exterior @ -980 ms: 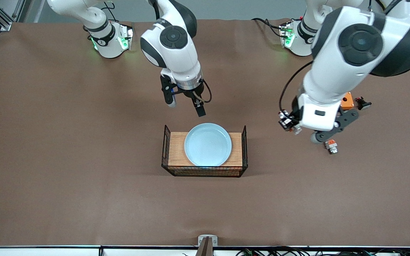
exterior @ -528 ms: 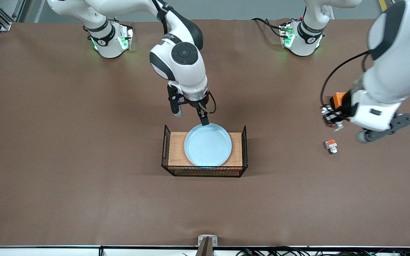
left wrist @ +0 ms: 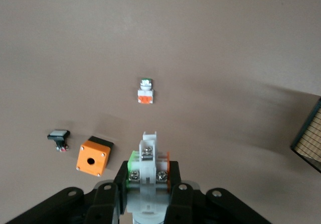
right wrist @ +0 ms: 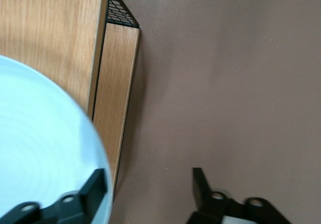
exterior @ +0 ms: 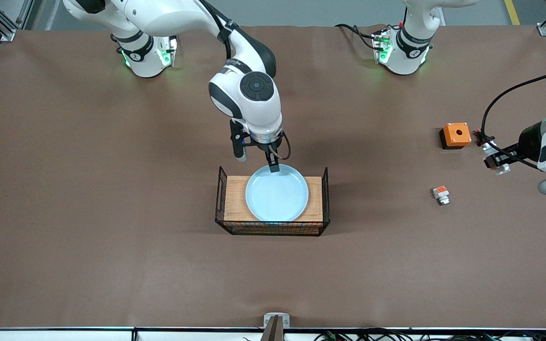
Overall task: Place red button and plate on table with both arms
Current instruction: 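Carry the button aside with the left gripper while the right gripper lifts the plate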
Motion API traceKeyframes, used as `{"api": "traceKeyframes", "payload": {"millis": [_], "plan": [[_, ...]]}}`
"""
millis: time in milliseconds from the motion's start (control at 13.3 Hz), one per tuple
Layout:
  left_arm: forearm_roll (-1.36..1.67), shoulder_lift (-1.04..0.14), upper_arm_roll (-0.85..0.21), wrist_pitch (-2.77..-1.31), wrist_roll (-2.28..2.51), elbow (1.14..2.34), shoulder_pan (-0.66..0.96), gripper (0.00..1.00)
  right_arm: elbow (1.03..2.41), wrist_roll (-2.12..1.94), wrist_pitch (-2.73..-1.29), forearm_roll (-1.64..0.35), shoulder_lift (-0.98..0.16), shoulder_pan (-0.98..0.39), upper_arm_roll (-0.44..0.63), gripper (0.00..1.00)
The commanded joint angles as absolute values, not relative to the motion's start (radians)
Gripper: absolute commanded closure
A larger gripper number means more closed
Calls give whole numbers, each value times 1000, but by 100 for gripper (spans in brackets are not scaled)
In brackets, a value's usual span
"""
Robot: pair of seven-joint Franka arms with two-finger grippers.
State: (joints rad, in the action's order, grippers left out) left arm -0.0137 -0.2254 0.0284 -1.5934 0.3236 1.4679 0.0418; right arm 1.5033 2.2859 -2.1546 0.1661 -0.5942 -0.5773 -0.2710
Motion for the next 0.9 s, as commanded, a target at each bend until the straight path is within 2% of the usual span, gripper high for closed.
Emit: {"api": "traceKeyframes", "payload": {"millis": [0,226,452,528,678,829], "plan": [[-31,-195,26,-1719,247,1610,3,100,1454,2315,-2145,199,-624,-581,-270,35],[-31,-195,26,-1892,221,1758,-11,100,1434,2306,-2145,199,-630,-575,-270,52],[-31,-270,25,-1986,215,1790,-9,100,1427,2264,-2145,199,-635,-572,-270,71],[-29,-284,23,-2062,224,1836,-2,100,1421,2249,-2145,199,-635,-572,-270,78],[-29,-323,18,-2227,241,1905,12,100,1419,2247,-2143,199,-637,-574,-270,89],[-29,-409,18,-2313,241,1913,46,100,1417,2241,-2143,198,-635,-575,-271,96]]}}
